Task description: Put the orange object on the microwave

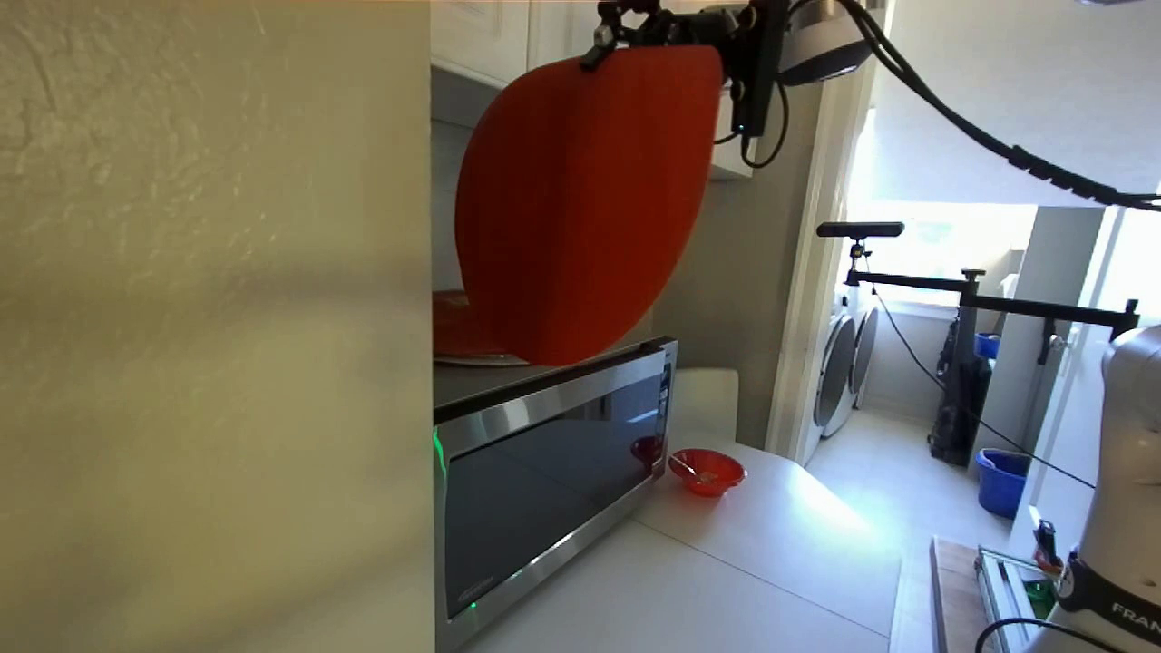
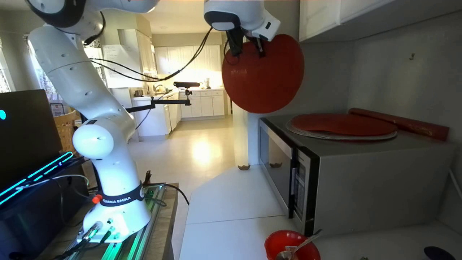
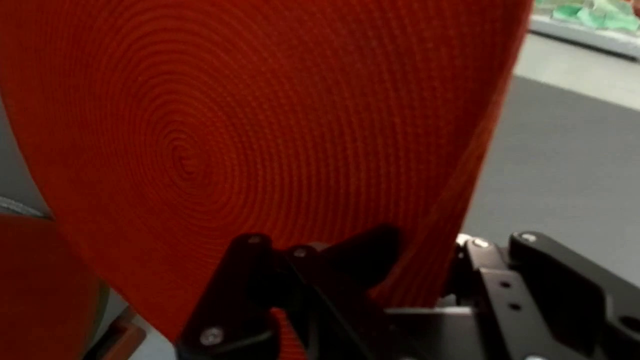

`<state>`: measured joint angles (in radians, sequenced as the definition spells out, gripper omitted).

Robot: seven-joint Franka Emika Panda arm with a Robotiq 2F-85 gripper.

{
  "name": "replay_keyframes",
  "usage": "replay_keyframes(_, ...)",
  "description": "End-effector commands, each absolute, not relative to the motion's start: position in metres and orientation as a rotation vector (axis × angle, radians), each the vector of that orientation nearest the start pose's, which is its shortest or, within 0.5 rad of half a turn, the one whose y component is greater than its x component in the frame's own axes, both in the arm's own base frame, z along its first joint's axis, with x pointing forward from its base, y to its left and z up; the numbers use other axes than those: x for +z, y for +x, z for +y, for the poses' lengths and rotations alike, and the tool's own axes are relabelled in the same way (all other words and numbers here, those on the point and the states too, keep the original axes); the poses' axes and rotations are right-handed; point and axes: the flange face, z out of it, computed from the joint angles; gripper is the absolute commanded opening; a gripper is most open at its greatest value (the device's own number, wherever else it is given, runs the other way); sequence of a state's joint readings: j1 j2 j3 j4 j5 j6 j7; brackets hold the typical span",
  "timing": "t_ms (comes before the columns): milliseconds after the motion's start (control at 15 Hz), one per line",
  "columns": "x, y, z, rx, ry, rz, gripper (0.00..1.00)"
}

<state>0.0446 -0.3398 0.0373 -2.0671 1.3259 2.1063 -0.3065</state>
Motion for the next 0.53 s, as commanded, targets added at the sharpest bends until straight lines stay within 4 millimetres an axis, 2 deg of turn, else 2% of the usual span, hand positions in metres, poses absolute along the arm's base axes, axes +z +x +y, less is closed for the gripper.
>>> replay_keyframes(0,0.642,0.533,0.087,-0.632,-1.824,0.173,0.00)
replay_keyframes(267,0.625,0.565,0.078,-0.770,-1.763,0.185,0.00)
replay_keyframes(467,0.623,0.579,0.076,-0.819,-1.705,0.213,0.00)
